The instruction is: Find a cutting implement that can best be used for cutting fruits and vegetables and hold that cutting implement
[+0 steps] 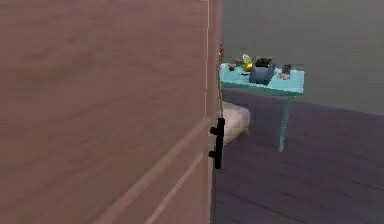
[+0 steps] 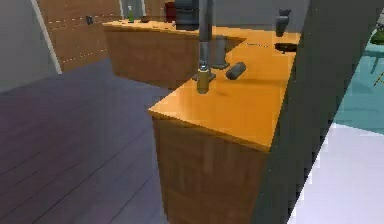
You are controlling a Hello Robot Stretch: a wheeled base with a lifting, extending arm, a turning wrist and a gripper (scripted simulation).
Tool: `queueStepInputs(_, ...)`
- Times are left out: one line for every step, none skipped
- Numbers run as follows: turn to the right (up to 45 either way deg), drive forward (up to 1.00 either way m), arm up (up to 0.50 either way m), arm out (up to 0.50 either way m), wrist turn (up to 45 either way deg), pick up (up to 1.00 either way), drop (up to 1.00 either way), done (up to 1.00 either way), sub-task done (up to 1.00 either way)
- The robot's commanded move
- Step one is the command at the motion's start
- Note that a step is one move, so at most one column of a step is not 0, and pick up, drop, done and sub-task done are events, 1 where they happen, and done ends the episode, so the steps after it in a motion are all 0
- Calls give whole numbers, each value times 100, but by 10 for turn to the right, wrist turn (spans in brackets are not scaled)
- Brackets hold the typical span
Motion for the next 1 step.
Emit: queueStepInputs(450, 0, 0, 0, 0, 0, 0, 0, 0)
